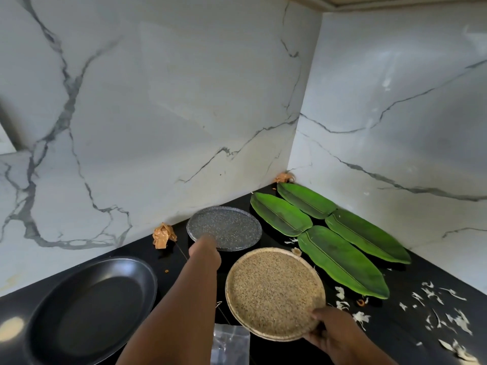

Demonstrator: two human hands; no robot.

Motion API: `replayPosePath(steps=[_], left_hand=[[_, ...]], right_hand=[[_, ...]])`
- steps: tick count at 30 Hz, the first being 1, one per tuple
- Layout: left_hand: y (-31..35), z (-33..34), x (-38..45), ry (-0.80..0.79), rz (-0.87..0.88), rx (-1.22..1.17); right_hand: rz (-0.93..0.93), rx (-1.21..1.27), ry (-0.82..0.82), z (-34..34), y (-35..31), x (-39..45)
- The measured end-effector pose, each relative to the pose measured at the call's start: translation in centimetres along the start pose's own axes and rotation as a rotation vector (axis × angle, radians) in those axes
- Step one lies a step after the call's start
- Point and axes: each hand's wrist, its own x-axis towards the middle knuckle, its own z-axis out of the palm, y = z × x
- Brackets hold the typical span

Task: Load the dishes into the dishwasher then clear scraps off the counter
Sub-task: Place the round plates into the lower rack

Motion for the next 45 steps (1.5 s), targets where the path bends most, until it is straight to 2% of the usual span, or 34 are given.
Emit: replayPosePath(steps=[1, 2, 5, 10, 17, 24, 30, 37, 42, 45], left_hand=[[0.2, -0.2, -0.6, -0.045, -0.196, -0.347], [0.0, -0.5, -1.4, -0.097, -0.232, -0.434], [-0.5, -2.5, -3.1, -0.156, -0.209, -0.459], [-0.9, -5.6, -5.9, -0.372, -0.162, -0.51], [-3.9, -4.0, -10.6, -0.648, -0.163, -0.535], [-11.9, -1.1, -20.3, -0.836, -0.25, -0.35], [-18.5, -1.8, -30.2, -1.013, -0.228, -0.187], [-33.7, -6.5, -46.1, -1.174, -0.376, -0.039], [-47.0, -10.3, -57.6, -1.336, -0.492, 0.222], [-52.9, -12.0, -63.4, -1.452, -0.502, 0.407]], right_hand=[[-0.007, 0.01, -0.031, -0.1, 0.1, -0.6], [-0.028, 0.007, -0.064, -0.4, 0.3, -1.1], [-0.095, 0.048, -0.077, -1.4, 0.7, -2.7], [-0.186, 0.125, -0.119, -4.6, 1.7, -7.2], [-0.352, 0.368, -0.112, -11.0, 3.8, -14.4], [-0.455, 0.633, 0.011, -21.4, 9.3, -20.9], [-0.542, 0.763, 0.112, -30.9, 16.3, -27.5], [-0.568, 0.991, 0.287, -44.3, 32.0, -39.1], [-0.569, 1.093, 0.538, -52.1, 44.6, -48.8], [-0.581, 1.159, 0.669, -55.6, 50.7, -53.2]])
